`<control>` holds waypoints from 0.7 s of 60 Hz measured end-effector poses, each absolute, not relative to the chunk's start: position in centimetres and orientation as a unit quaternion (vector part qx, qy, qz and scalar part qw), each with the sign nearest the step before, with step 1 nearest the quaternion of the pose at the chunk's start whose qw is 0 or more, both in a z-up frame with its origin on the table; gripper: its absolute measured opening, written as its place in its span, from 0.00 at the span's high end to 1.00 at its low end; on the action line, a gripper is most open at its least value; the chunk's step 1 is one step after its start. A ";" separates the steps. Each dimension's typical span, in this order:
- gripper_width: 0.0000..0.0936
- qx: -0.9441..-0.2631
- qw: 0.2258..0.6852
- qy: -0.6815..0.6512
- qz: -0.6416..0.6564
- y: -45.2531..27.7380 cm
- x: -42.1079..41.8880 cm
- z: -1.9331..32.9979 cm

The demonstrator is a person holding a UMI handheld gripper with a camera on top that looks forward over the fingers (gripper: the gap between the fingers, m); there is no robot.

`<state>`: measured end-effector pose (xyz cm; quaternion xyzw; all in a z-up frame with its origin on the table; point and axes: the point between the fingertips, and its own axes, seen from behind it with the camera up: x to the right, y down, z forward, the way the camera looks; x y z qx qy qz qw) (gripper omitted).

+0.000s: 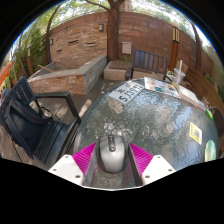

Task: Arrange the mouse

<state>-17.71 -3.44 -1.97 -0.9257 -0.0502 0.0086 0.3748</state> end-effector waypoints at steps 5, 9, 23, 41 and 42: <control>0.51 -0.923 0.379 -0.073 0.009 -3.3 -18.2 -1.9; 0.55 -0.922 0.379 -0.073 0.010 -3.4 -18.2 -1.9; 0.60 -0.898 0.431 -0.070 0.060 -3.9 -17.2 5.7; 0.61 -0.834 0.548 0.039 0.054 -6.6 6.4 23.6; 0.61 -0.836 0.545 0.046 0.045 -6.9 8.3 23.0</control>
